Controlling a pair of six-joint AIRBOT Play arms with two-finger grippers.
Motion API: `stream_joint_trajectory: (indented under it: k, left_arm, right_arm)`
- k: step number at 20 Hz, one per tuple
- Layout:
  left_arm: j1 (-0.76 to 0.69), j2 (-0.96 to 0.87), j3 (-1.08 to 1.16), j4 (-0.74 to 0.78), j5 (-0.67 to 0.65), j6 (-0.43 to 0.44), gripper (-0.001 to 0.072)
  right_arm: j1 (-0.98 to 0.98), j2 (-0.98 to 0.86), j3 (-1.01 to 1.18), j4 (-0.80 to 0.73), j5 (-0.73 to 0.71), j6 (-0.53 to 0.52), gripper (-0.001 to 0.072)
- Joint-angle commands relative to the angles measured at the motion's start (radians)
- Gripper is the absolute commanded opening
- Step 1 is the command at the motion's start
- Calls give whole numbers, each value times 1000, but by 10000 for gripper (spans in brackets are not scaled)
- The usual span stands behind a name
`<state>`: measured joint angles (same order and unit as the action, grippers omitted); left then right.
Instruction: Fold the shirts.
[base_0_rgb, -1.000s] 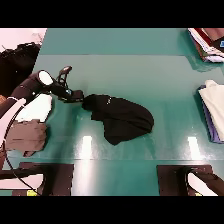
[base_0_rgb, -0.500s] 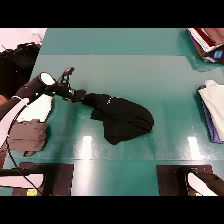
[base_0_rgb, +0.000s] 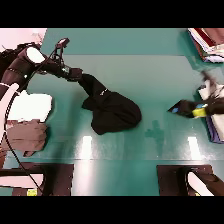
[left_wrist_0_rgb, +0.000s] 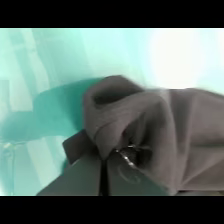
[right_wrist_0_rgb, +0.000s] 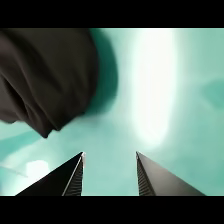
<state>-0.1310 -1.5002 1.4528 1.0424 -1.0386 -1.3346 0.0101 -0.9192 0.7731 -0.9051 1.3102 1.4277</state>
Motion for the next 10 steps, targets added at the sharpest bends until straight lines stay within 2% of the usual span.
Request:
stream_joint_trajectory:
  k: [1,3,5,10]
  left_arm:
    - [1,-1,32,5,-16,0,21]
    - [1,-1,32,5,-18,0,21]
    - [1,-1,32,5,-20,-1,21]
    - [1,-1,32,5,-38,-1,21]
  right_arm:
    - [37,-68,-257,280,-203,-103,384]
    - [93,-156,-284,426,-282,-189,384]
    - [159,-250,-249,502,-321,-236,384]
    - [263,-455,-73,501,-375,-243,384]
